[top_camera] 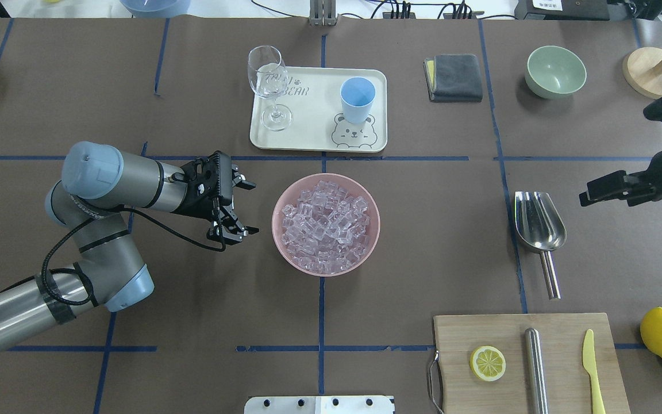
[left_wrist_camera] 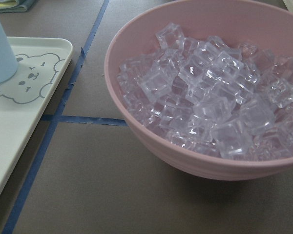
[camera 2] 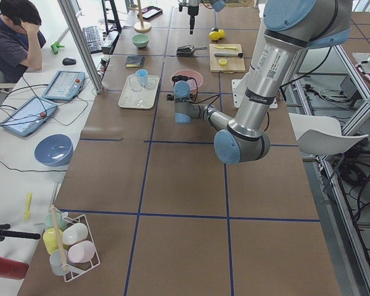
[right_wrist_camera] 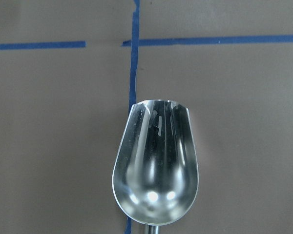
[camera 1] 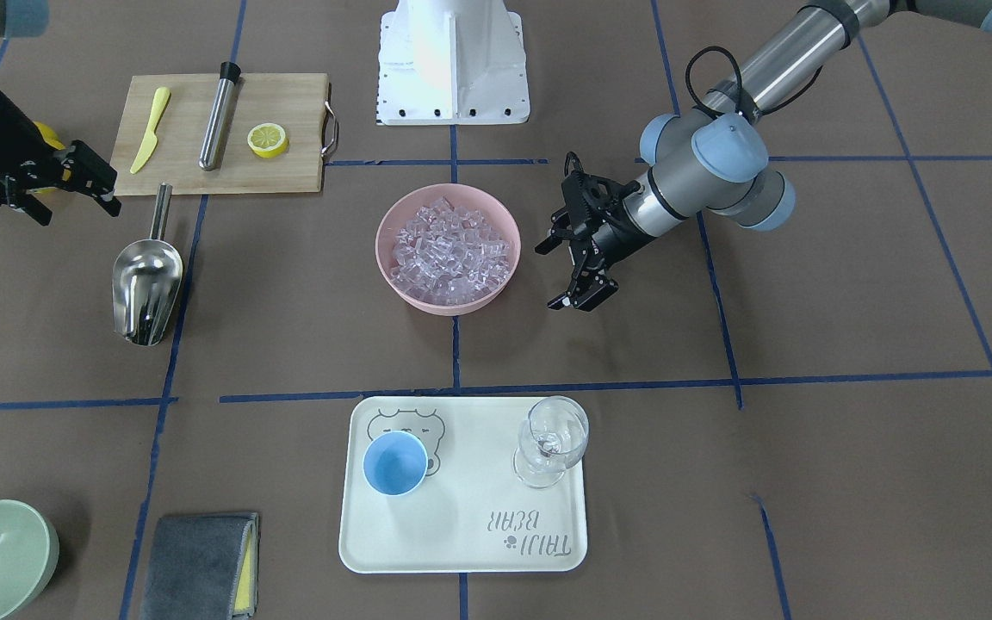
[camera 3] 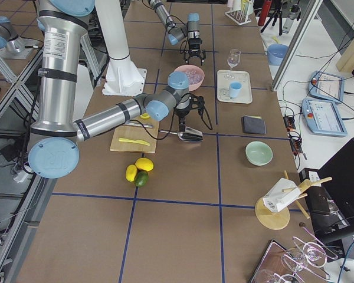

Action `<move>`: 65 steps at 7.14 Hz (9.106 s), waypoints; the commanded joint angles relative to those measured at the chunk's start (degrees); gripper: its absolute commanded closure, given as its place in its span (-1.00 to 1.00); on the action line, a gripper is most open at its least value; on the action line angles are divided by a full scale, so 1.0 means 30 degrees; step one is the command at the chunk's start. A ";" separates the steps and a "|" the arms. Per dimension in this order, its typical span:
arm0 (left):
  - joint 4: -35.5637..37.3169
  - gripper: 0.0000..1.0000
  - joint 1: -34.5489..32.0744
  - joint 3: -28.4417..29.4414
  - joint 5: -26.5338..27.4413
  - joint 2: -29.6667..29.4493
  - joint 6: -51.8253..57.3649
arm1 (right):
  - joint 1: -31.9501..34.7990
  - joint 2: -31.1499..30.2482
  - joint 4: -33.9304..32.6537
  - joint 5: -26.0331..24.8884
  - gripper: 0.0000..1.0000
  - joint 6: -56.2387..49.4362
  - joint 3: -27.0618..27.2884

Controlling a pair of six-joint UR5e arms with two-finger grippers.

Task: Put ice in cup with scoop
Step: 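Move left gripper to pink bowl rim while right gripper grasps metal scoop, then lift metal scoop toward pink bowl with right gripper while left holds bowl, then dig scoop into ice cubes with right gripper while left steadies bowl, then carry the ice-filled scoop with the right gripper to the blue cup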

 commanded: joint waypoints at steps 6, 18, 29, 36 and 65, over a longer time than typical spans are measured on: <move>-0.0062 -1.00 0.0192 0.0015 0.0039 -0.0127 -0.0287 | -0.5676 -0.0277 0.0303 -0.2900 -0.55 0.4256 -0.1133; -0.0150 -1.00 0.0803 0.0015 0.0098 -0.0186 -0.1100 | -0.2861 0.2168 -0.7496 -0.2459 1.00 -0.7580 0.2846; -0.0296 -1.00 0.1745 0.0161 0.1943 -0.0362 -0.1196 | -0.7933 1.9105 -3.0943 -0.6413 1.00 -1.4392 -0.0420; -0.0326 -1.00 0.1774 0.0190 0.1973 -0.0362 -0.1196 | -0.7962 2.1606 -3.1690 -0.6473 1.00 -1.7336 -0.4703; -0.0588 -1.00 0.1745 0.0249 0.1973 -0.0332 -0.1225 | -0.3549 1.4722 -1.8093 -0.1852 1.00 -1.2220 -0.1133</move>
